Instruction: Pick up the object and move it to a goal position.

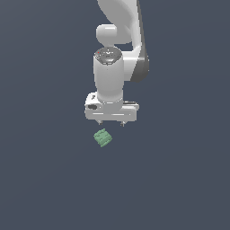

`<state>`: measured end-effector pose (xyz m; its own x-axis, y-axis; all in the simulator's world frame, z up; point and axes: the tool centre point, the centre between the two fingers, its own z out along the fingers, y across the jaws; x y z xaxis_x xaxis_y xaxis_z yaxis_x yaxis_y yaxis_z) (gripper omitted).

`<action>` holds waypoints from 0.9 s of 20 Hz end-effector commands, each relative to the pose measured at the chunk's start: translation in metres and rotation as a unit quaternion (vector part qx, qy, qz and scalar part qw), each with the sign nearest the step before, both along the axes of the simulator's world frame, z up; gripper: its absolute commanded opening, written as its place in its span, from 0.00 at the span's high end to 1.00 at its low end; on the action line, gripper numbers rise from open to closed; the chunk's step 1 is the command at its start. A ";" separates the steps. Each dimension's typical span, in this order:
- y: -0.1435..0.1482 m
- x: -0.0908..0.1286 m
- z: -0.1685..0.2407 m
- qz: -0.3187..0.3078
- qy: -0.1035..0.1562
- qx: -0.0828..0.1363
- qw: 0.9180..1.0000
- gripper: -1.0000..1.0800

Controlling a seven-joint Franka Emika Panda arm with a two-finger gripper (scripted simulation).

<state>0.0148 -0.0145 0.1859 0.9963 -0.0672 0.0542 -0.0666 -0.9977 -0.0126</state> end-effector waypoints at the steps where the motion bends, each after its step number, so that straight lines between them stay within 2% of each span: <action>1: 0.000 0.000 0.000 0.000 0.000 0.000 1.000 0.04; 12: 0.009 -0.001 0.011 0.009 -0.005 0.013 1.000 0.04; 18: 0.008 -0.001 0.009 0.012 -0.004 0.011 1.000 0.04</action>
<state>0.0144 -0.0059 0.1959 0.9969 -0.0485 0.0623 -0.0462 -0.9983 -0.0368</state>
